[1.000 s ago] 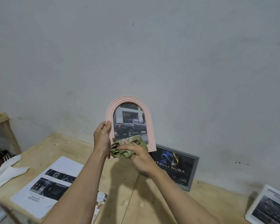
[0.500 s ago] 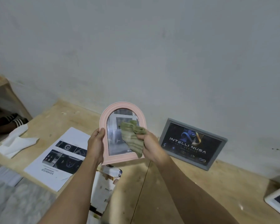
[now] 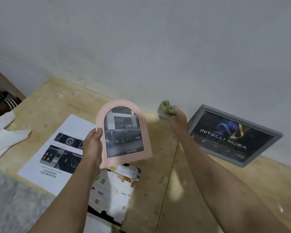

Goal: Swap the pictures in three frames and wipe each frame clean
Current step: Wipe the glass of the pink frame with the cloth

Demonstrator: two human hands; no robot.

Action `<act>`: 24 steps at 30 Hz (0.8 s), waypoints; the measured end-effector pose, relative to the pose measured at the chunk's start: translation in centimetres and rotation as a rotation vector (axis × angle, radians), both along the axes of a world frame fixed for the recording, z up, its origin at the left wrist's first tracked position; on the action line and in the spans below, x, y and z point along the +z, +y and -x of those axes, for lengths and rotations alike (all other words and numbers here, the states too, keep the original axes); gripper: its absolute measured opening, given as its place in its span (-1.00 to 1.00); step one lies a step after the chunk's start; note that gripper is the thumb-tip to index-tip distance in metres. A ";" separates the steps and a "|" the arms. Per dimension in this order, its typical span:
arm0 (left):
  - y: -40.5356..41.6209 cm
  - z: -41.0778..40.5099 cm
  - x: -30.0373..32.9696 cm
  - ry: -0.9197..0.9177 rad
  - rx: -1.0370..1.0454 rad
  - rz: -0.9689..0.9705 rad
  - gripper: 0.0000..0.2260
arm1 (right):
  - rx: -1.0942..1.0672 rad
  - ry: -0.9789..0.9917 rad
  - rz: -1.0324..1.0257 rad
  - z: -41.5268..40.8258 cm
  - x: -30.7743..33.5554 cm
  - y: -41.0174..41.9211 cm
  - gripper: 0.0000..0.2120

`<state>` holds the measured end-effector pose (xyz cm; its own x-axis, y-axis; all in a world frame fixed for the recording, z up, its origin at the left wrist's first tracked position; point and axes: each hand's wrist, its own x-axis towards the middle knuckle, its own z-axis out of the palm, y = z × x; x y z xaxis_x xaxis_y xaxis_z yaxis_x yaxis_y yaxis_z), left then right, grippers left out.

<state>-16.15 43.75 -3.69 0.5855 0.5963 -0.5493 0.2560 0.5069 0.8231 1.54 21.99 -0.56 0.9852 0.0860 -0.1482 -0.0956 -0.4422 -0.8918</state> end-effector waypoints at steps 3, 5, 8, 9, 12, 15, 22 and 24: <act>0.6 -0.4 -1.6 -0.005 -0.003 0.043 -0.82 | 0.096 -0.095 0.444 -0.6 -4.3 1.2 -0.59; 0.7 -0.6 -3.0 -0.007 0.007 0.086 -0.81 | 0.111 -0.090 0.579 -1.0 -8.4 2.2 -0.48; 0.7 -0.8 -4.9 -0.007 0.012 0.162 -0.82 | 0.210 -0.027 0.699 -0.4 -13.1 3.4 -0.39; 0.8 -0.9 -5.2 -0.014 0.017 0.184 -0.83 | 0.238 0.001 0.704 -0.2 -13.9 3.6 -0.33; 1.1 -1.1 -6.0 -0.001 0.022 0.209 -0.81 | 0.278 0.072 0.730 -0.5 -14.7 3.7 -0.20; 1.1 -1.2 -5.8 0.009 -0.008 0.174 -0.78 | 0.346 0.211 0.749 -1.2 -13.2 3.8 -0.17; 0.7 -0.9 -3.6 0.037 -0.040 0.065 -0.76 | 0.266 0.204 0.355 -1.1 -8.2 1.9 -0.40; 0.2 -0.7 -2.4 0.033 -0.044 0.054 -0.77 | 0.139 0.290 0.003 0.7 -5.7 1.2 -0.73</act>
<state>-15.48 43.90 -6.13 0.5912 0.5395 -0.5995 0.3056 0.5381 0.7856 0.80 23.16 -6.24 0.8810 0.2155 -0.4212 -0.2840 -0.4713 -0.8350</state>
